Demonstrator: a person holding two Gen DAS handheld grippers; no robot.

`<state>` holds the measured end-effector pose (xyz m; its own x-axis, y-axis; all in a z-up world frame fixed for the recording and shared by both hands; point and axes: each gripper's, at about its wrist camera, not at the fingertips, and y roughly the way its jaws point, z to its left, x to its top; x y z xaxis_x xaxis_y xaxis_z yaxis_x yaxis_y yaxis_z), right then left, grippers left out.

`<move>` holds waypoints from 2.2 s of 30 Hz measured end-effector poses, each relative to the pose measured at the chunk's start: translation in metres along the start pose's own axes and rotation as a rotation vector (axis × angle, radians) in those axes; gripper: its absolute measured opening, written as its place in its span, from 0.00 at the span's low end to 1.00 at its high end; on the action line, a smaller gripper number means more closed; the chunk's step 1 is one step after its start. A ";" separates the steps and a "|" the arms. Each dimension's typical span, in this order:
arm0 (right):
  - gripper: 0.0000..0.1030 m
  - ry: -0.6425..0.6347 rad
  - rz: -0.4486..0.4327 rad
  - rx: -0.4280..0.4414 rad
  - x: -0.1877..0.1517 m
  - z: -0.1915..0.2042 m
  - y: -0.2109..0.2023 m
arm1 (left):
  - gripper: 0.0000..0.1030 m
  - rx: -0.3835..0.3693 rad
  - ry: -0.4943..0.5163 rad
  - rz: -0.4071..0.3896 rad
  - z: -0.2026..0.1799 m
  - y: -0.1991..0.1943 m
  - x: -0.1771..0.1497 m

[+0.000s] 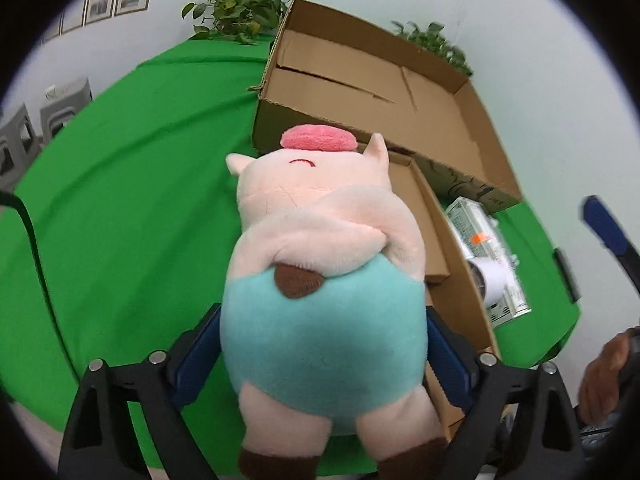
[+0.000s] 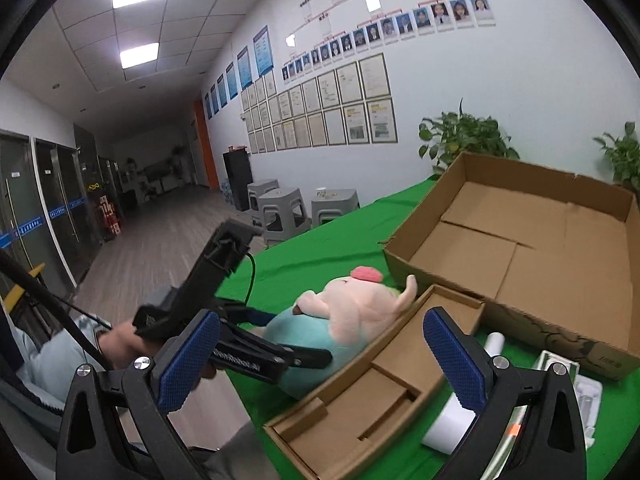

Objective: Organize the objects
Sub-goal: 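Lift the plush pig with the left tool while the right tool also grips it, then carry the plush pig into the large cardboard box and open both tools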

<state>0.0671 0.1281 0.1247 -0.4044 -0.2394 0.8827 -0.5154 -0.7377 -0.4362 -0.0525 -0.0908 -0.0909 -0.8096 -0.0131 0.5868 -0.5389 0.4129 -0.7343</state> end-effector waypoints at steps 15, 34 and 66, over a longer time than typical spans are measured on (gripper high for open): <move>1.00 0.247 0.203 0.185 0.011 0.003 0.160 | 0.69 0.122 -0.008 -0.081 0.033 -0.056 -0.033; 0.99 0.282 0.501 0.057 -0.018 0.024 0.254 | 0.66 0.128 0.029 -0.147 0.030 -0.062 -0.043; 0.65 0.097 -0.159 -0.166 0.268 -0.083 0.040 | 0.64 0.114 0.407 -0.623 -0.115 -0.099 0.194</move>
<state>-0.1245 0.0870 0.3294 -0.3752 -0.0609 0.9249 -0.6923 -0.6451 -0.3233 -0.1294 -0.0296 0.1349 -0.2091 0.1337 0.9687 -0.9075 0.3425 -0.2431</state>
